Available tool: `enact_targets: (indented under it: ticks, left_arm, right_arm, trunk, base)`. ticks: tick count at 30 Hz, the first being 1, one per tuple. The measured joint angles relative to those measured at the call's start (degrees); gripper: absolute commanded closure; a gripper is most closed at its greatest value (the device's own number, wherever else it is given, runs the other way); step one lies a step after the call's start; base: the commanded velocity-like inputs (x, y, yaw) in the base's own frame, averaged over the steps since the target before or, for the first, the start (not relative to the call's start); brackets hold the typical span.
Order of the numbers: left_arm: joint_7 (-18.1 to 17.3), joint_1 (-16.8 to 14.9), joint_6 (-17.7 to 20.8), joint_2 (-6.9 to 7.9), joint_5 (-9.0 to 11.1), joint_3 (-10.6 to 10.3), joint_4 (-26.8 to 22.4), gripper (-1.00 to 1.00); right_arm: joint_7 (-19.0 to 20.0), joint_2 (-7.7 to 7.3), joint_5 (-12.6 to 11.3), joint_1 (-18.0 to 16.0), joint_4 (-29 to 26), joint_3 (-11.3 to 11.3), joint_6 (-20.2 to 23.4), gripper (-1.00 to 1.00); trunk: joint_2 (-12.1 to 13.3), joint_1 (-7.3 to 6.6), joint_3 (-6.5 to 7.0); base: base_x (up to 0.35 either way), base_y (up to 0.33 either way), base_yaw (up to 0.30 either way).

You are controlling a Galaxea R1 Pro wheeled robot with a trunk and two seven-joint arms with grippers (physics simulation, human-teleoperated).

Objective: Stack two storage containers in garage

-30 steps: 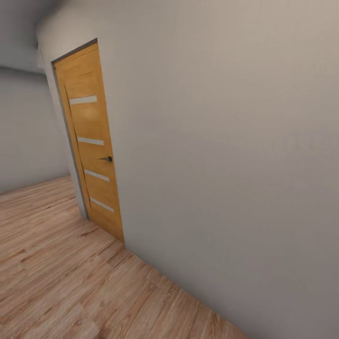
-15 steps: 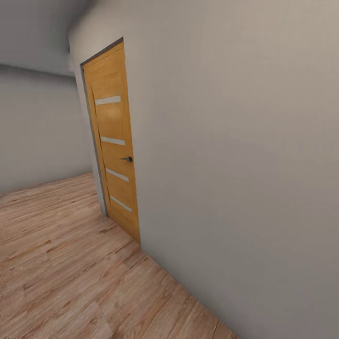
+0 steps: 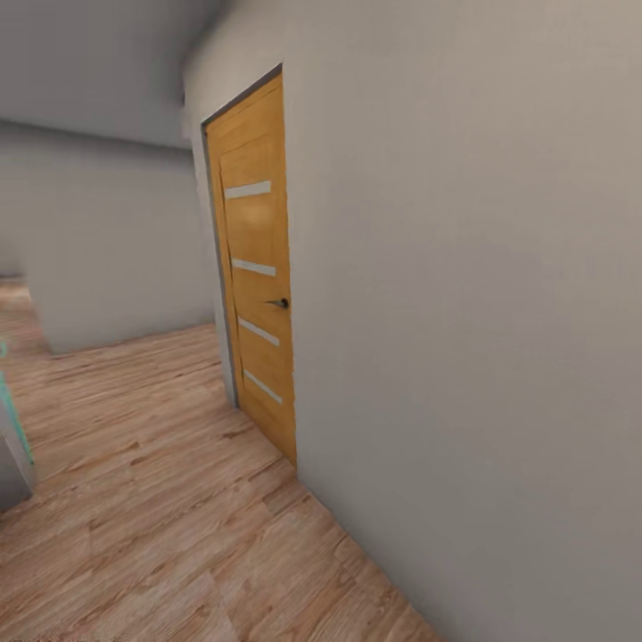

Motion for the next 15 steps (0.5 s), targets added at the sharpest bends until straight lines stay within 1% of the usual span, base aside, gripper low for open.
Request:
enact_targets:
  ticks: [15]
  left_arm:
    - [0.0, 0.0, 0.0, 0.0, 0.0, 0.0, 0.0, -1.0]
  right_arm:
    - [0.0, -0.08, 0.0, 0.0, 0.0, 0.0, 0.0, -1.0]
  trunk:
    - [0.0, 0.0, 0.0]
  base:
    - [0.209, 0.0, 0.269]
